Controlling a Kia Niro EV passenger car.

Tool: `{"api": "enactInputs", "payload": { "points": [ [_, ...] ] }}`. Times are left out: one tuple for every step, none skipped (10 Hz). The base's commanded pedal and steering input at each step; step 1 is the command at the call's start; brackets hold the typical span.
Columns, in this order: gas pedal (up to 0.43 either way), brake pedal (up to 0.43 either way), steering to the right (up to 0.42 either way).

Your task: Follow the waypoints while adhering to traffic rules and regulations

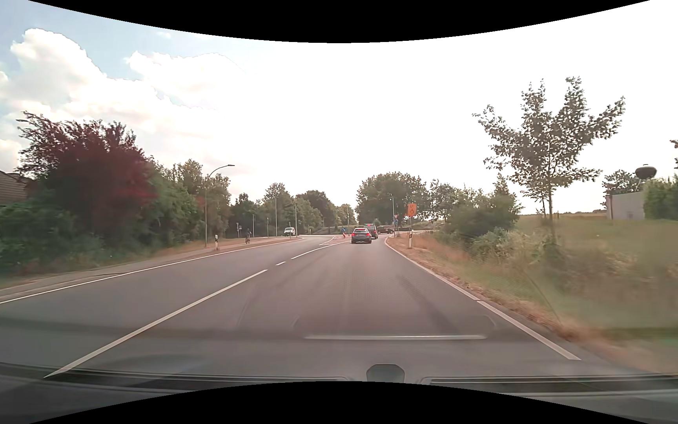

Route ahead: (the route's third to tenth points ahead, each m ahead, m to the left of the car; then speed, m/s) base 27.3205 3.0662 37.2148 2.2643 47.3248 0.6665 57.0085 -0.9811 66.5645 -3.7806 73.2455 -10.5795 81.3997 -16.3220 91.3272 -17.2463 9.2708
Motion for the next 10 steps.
{"api": "enactInputs", "payload": {
  "points": [
    [0.067,0.000,-0.003],
    [0.067,0.000,-0.003],
    [0.067,0.000,-0.003],
    [0.067,0.000,-0.002],
    [0.067,0.000,-0.001],
    [0.067,0.000,0.000],
    [0.067,0.000,0.000],
    [0.067,0.000,0.002],
    [0.067,0.000,0.002],
    [0.067,0.000,0.002]
  ]
}}
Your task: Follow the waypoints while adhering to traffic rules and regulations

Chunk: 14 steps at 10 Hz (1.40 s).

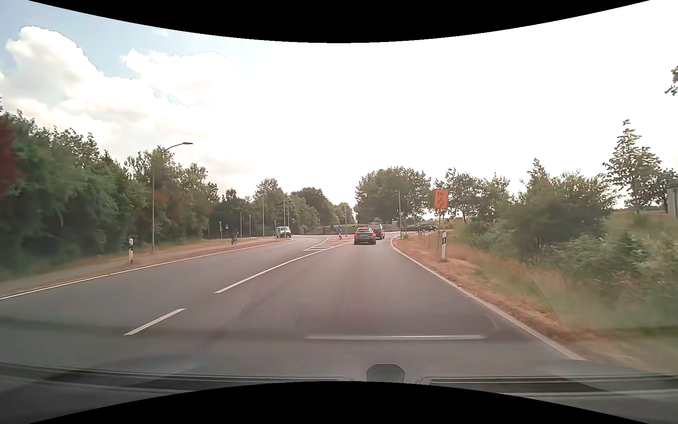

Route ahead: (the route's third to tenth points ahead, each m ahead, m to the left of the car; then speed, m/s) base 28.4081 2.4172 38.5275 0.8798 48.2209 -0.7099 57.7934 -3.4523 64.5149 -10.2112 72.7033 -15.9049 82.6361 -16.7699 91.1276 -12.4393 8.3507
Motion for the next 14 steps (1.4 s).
{"api": "enactInputs", "payload": {
  "points": [
    [0.067,0.000,0.002],
    [0.067,0.000,0.002],
    [0.067,0.000,0.002],
    [0.067,0.000,0.003],
    [0.067,0.000,0.006],
    [0.079,0.000,0.006],
    [0.079,0.000,0.006],
    [0.079,0.000,0.006],
    [0.079,0.000,0.006],
    [0.067,0.000,0.006],
    [0.039,0.000,0.006],
    [0.039,0.000,0.006],
    [0.039,0.000,0.006],
    [0.067,0.000,0.006]
  ]
}}
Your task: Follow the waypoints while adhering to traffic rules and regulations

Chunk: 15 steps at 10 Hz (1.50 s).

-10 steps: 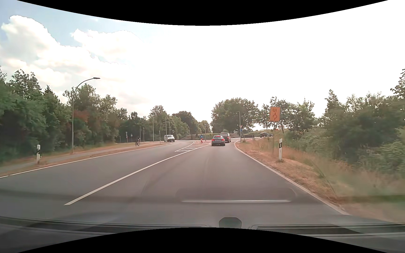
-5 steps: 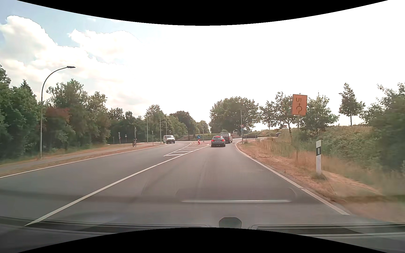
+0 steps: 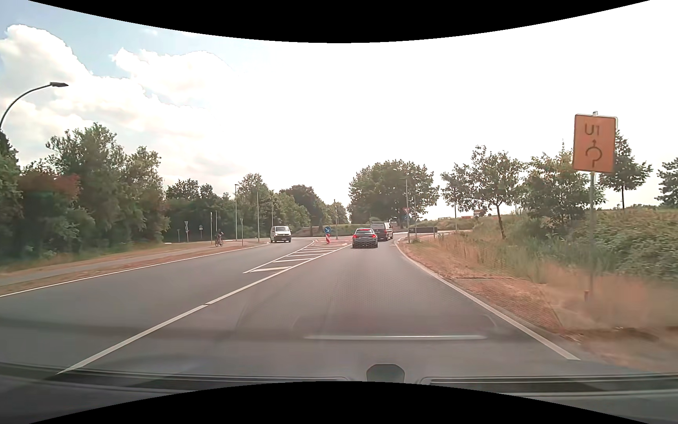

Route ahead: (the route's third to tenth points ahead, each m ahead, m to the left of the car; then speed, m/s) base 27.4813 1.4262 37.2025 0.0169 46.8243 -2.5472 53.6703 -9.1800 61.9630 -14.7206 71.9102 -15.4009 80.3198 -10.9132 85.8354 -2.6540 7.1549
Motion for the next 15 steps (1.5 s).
{"api": "enactInputs", "payload": {
  "points": [
    [0.110,0.000,0.006],
    [0.110,0.000,0.006],
    [0.110,0.000,0.006],
    [0.110,0.000,0.006],
    [0.110,0.000,0.006],
    [0.110,0.000,0.006],
    [0.098,0.000,0.006],
    [0.098,0.000,0.006],
    [0.098,0.000,0.006],
    [0.098,0.000,0.006],
    [0.098,0.000,0.006],
    [0.098,0.000,0.006],
    [0.098,0.000,0.006],
    [0.098,0.000,0.006],
    [0.098,0.000,0.006]
  ]
}}
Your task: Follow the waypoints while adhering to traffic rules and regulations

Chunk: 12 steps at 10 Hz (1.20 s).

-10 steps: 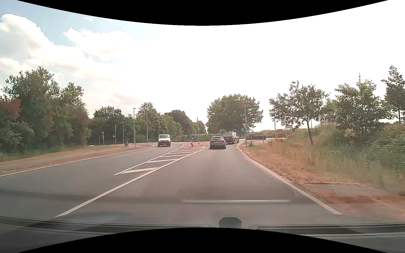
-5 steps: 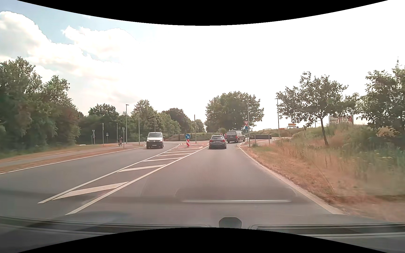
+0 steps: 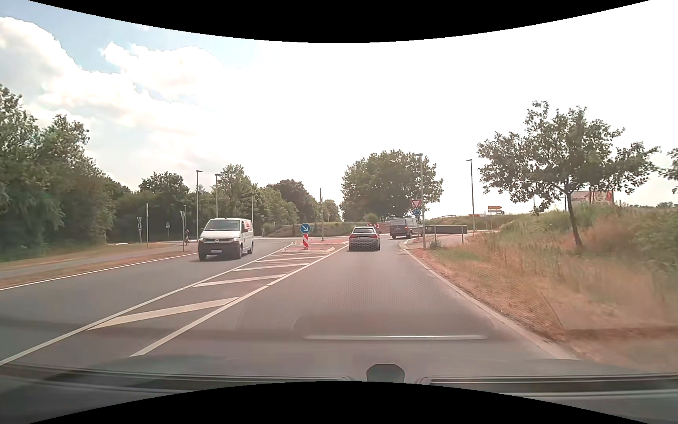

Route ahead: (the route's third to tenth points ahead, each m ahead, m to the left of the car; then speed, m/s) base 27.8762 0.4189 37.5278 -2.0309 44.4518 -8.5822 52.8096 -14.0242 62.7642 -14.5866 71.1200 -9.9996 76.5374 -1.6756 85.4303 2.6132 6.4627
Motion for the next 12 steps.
{"api": "enactInputs", "payload": {
  "points": [
    [0.098,0.000,0.006],
    [0.098,0.000,0.006],
    [0.098,0.000,0.006],
    [0.098,0.000,0.006],
    [0.098,0.000,0.006],
    [0.098,0.000,0.006],
    [0.098,0.000,0.006],
    [0.110,0.000,0.006],
    [0.110,0.000,0.006],
    [0.110,0.000,0.006],
    [0.110,0.000,0.006],
    [0.110,0.000,0.005]
  ]
}}
